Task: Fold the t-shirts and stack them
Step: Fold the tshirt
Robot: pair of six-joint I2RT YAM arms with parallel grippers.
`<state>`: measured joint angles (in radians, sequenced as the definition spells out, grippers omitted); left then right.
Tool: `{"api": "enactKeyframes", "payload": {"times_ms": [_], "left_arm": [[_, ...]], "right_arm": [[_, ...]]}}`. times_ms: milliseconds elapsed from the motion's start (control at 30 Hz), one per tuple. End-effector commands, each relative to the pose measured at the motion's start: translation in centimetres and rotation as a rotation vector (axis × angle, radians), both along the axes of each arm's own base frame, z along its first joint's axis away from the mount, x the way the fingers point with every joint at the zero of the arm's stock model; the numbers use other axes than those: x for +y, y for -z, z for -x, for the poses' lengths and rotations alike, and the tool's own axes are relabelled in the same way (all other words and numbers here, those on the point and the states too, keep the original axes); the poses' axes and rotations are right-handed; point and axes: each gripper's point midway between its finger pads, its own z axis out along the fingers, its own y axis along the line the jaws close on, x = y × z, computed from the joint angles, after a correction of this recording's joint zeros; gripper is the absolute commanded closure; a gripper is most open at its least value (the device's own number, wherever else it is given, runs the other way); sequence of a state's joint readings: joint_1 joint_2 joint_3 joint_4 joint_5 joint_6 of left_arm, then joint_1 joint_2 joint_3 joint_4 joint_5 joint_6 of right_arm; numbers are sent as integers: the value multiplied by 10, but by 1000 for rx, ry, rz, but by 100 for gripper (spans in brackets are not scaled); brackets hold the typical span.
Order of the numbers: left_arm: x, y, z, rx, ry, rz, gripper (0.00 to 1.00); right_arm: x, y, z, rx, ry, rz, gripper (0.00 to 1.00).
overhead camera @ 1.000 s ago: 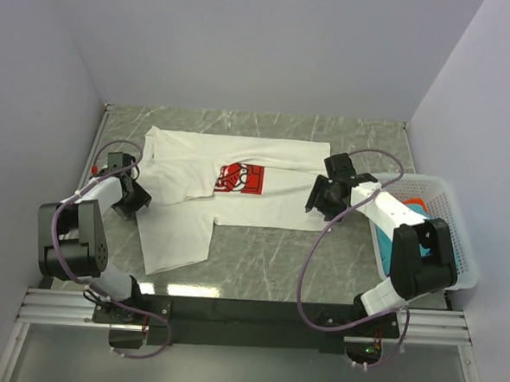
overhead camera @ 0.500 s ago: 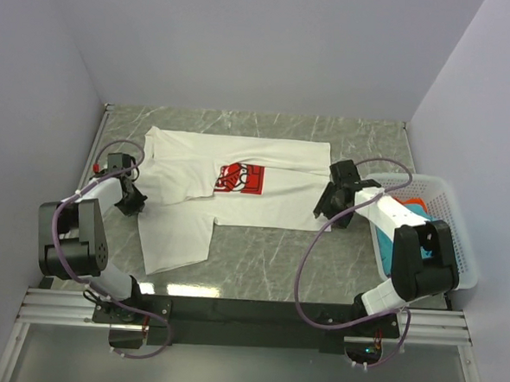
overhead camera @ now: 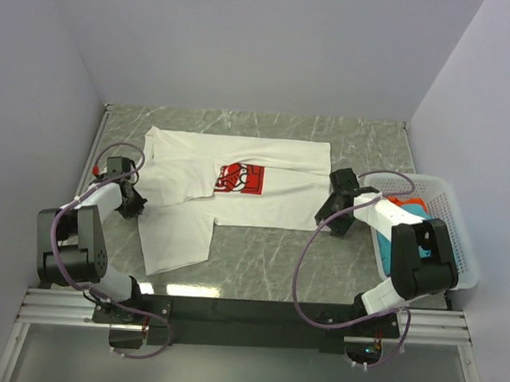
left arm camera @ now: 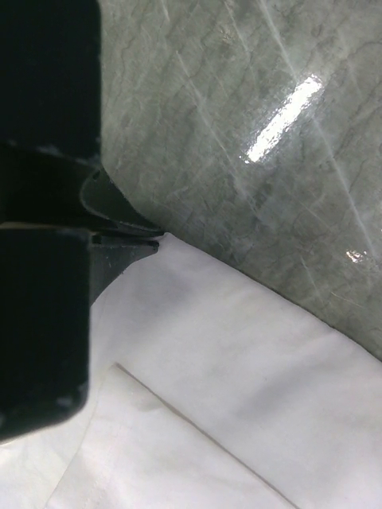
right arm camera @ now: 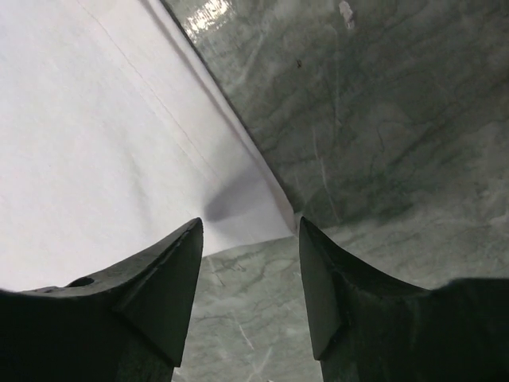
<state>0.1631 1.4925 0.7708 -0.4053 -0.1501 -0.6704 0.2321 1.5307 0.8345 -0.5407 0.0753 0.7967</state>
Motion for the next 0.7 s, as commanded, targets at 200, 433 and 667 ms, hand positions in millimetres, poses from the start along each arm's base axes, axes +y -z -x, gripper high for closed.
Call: {"api": "enactKeyframes", "payload": {"times_ms": [200,433,667], "left_arm": [[0,-9,-1,-33,-6,-2,99],[5,-18,6,-35,-68,-17,99],[11,-40,24,-69,-152,5,99]], "right_arm": [[-9,20,-2,21,61,34,52],[-16,11,-1,-1,51,65,91],[-28,-6,17,9,-13,121,100]]}}
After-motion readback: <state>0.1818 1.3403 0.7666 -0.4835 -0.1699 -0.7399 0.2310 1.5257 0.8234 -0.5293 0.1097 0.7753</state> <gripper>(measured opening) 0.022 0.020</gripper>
